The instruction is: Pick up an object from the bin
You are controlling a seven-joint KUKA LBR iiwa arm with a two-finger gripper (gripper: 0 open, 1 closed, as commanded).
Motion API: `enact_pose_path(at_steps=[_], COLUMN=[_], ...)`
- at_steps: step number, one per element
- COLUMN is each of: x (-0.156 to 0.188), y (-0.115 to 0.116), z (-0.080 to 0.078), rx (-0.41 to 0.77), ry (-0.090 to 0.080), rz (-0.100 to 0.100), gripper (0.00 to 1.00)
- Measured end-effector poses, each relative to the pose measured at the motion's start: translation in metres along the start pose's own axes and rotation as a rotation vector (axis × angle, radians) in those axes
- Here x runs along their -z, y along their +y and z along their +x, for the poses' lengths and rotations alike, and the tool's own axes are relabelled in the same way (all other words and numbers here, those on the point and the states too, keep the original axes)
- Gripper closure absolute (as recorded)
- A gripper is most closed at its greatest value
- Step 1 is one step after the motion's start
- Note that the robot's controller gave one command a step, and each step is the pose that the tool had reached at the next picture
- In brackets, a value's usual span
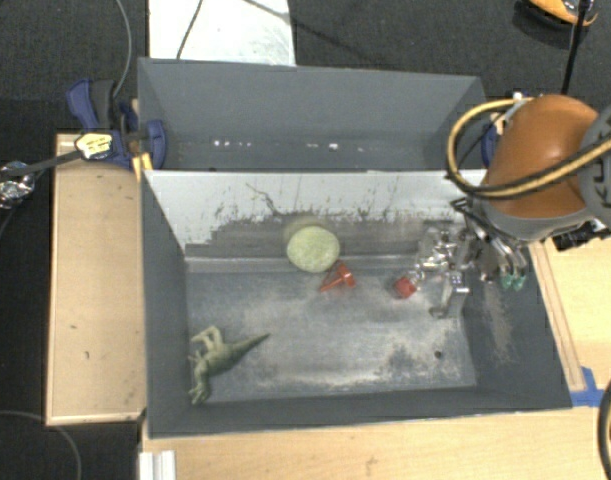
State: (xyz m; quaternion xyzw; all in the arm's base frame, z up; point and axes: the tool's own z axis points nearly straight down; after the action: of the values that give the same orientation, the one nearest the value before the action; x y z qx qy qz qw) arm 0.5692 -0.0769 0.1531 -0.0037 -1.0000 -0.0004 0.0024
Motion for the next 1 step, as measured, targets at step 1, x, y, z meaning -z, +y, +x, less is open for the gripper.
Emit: enact_pose_path(at_steps=[1], x=[0.0047], y=[0.0001], z=[-0.0017], rx=[0.002], ry=[-0.008], rz=[0.001], gripper=[0.00])
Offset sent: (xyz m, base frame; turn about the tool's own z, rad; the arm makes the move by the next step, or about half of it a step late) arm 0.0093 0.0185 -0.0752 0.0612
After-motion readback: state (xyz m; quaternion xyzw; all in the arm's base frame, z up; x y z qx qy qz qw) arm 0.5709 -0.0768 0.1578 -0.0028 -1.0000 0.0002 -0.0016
